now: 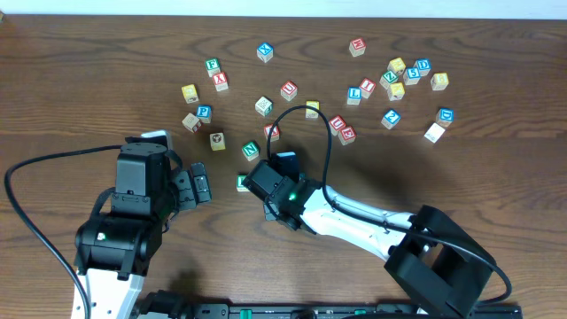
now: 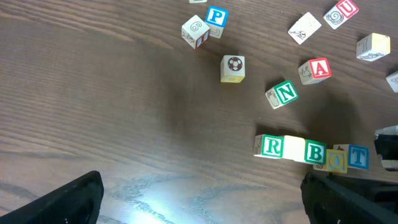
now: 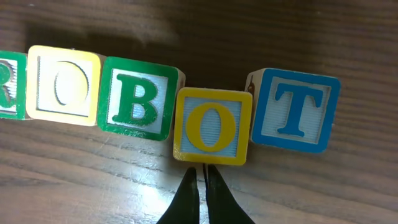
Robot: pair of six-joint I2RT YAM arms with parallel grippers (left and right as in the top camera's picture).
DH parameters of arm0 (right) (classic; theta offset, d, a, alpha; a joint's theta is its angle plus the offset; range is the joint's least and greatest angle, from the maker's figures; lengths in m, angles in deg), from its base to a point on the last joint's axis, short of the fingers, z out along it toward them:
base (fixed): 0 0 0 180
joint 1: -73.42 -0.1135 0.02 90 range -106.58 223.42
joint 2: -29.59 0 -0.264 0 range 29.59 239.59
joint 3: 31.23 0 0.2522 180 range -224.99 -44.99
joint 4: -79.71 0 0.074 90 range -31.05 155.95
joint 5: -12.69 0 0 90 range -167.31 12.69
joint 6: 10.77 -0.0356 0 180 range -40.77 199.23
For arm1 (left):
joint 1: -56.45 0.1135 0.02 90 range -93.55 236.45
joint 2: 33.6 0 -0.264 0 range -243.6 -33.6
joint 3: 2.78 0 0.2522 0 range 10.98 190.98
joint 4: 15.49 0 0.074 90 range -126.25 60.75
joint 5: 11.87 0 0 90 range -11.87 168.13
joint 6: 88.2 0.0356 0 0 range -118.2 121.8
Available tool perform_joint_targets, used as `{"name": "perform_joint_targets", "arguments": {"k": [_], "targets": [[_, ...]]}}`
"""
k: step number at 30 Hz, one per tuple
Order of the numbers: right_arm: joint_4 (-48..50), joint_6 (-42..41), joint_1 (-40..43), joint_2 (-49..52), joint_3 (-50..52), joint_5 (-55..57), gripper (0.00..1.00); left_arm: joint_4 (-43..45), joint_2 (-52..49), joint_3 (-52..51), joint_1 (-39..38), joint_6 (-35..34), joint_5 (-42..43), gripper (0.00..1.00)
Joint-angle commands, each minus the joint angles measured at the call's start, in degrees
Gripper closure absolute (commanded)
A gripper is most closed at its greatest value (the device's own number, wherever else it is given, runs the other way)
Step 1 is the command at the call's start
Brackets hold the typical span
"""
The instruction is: Spell out ROBOT
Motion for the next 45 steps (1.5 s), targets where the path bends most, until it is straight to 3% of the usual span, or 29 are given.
{"name": "perform_joint_targets", "arguments": {"k": [1,45], "targets": [[0.3,-0.8,-0.4,0.9,0.4,2.0,0.99,-0.1,0.0,1.3,0.3,0.7,-0.3,0.00],[-0.7,-0.8,-0.4,1.0,0.4,4.4,0.99,-0.1,0.0,1.3,0.3,0.7,-0.3,0.00]]}}
